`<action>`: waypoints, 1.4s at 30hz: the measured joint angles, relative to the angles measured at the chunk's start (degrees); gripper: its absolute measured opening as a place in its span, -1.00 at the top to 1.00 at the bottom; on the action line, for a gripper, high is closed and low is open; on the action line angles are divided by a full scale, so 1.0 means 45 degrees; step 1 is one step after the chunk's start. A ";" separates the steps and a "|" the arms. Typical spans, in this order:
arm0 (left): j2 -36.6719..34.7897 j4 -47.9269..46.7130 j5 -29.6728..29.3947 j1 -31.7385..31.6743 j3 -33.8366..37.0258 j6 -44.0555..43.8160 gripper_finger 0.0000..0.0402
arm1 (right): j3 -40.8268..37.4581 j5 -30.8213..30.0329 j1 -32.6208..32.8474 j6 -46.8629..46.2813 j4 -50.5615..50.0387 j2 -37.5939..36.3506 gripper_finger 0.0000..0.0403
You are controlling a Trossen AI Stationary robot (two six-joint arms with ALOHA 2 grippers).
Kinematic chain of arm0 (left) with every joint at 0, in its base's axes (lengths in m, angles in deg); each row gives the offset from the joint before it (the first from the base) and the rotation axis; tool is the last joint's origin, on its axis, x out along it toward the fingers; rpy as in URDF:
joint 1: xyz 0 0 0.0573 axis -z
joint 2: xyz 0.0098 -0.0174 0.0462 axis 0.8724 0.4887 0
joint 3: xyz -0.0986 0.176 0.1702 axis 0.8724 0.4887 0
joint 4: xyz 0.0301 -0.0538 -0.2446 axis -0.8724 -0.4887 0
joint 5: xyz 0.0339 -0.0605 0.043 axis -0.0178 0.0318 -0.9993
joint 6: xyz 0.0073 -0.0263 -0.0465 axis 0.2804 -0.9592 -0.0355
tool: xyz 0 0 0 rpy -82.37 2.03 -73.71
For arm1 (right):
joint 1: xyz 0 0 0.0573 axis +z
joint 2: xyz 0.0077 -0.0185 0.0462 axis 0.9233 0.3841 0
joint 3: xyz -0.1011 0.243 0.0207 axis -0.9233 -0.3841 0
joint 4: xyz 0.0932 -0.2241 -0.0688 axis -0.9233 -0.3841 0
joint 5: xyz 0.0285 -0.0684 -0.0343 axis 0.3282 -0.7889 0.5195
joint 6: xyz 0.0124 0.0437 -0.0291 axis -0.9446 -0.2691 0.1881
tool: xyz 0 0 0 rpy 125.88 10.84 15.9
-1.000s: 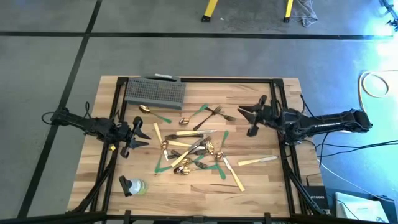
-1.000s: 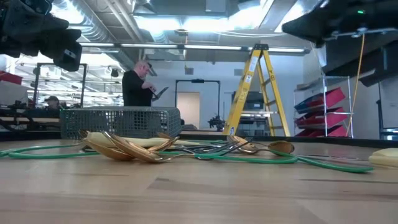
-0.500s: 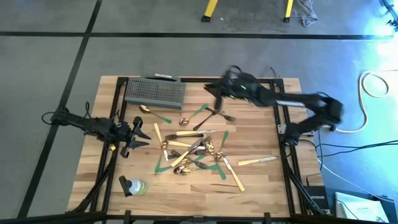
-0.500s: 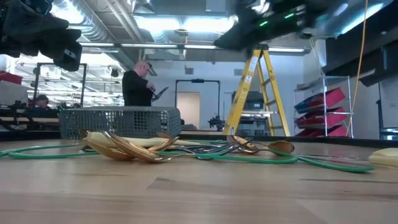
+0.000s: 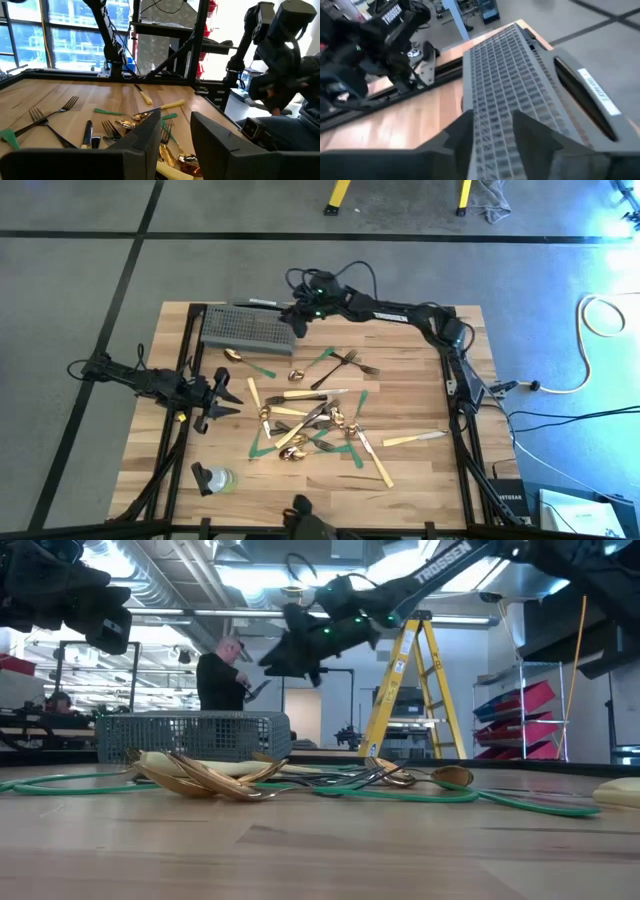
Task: Sort silverware
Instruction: Prepare the gray organizer to sort the silverware
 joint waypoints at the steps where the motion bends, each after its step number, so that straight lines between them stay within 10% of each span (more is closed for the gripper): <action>1: 0.0001 0.0000 0.0000 -0.0004 0.0005 0.0000 0.54 | 0.0449 -0.0006 -0.0025 -0.0059 -0.0271 0.0276 0.23; 14: 0.0021 0.0000 0.0005 -0.0002 0.0000 0.0000 0.54 | 0.2854 -0.0558 -0.0733 -0.0391 -0.3188 0.2027 -0.50; 23: 0.0021 0.0000 0.0001 0.0000 0.0004 0.0000 0.54 | 0.2859 -0.1228 -0.0872 -0.0190 -0.3796 0.2296 -0.49; 42: 0.0021 0.0000 0.0000 -0.0002 0.0000 0.0000 0.54 | 0.2864 0.1707 -0.0590 0.1319 -0.5546 0.2279 -0.48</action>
